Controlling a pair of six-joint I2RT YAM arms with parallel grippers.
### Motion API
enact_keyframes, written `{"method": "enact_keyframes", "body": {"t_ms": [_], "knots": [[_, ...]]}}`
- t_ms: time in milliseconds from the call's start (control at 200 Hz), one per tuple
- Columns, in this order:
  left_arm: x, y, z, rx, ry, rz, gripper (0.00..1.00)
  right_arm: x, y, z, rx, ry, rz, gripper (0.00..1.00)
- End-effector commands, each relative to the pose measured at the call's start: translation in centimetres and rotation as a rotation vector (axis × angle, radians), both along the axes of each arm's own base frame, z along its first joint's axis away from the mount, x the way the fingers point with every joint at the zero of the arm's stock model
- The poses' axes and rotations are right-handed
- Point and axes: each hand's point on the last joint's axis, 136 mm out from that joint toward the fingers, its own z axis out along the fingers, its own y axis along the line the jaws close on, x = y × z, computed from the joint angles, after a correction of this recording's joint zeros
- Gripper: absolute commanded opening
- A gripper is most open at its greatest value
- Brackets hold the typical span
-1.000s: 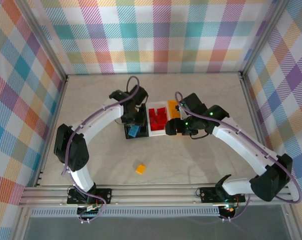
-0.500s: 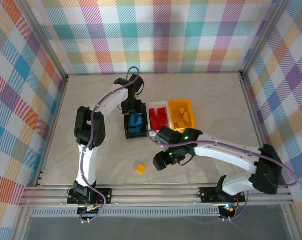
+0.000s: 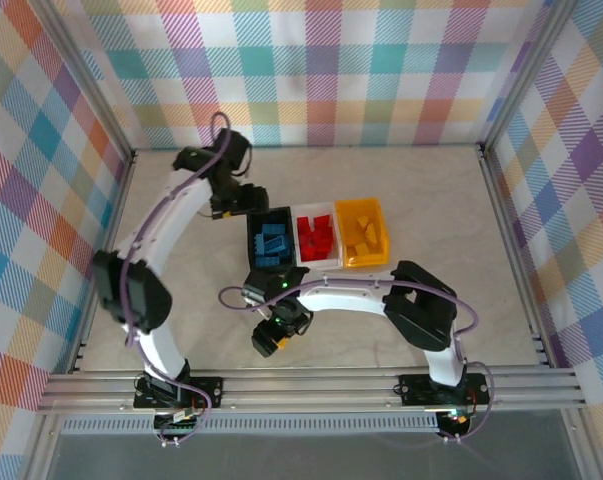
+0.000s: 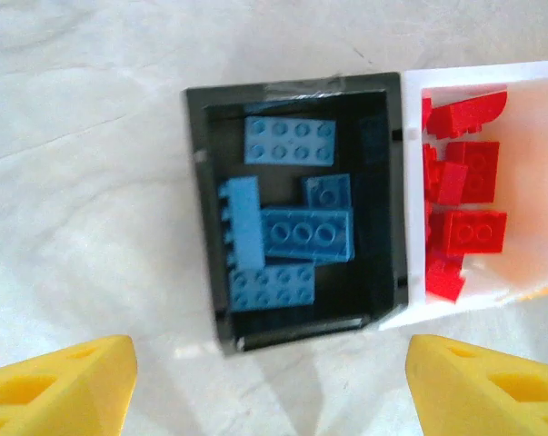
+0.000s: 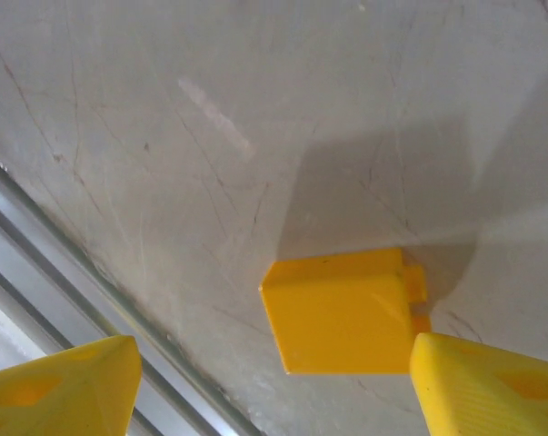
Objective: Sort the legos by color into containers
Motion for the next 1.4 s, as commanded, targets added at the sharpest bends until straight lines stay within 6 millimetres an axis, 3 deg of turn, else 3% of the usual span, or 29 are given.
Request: {"method": "enact_keyframes", "body": {"t_ms": [0, 155, 395, 640, 780, 970, 1225, 1395], "knots": [[-3.2, 2.3, -1.2, 0.021, 0.083, 0.023, 0.78, -0.1, 0.6, -0.6, -0.004, 0.012, 0.037, 0.79], [-4.9, 3.3, -1.6, -0.006, 0.089, 0.058, 0.80, 0.9, 0.2, -1.2, -0.039, -0.002, 0.035, 0.79], [-5.6, 3.7, -2.2, -0.020, 0.095, 0.073, 0.81, 2.4, -1.0, -1.4, -0.090, -0.057, 0.022, 0.76], [-5.6, 4.0, -2.5, -0.021, 0.104, 0.075, 0.82, 3.0, -0.8, -1.3, -0.090, -0.084, -0.006, 0.60], [-5.9, 4.3, -2.8, -0.031, 0.113, 0.081, 0.83, 2.8, -0.5, -0.2, -0.062, -0.086, -0.007, 0.71], [-6.2, 4.6, -2.9, -0.040, 0.110, 0.092, 0.83, 2.2, 0.1, 0.6, -0.048, -0.091, -0.002, 0.72], [-6.6, 4.7, -3.1, -0.049, 0.115, 0.099, 0.84, 1.1, 0.6, -1.1, -0.077, -0.080, 0.016, 0.72], [-6.9, 4.7, -3.5, -0.057, 0.126, 0.105, 0.84, 1.4, -0.8, -2.7, -0.155, -0.116, -0.002, 0.68]]}}
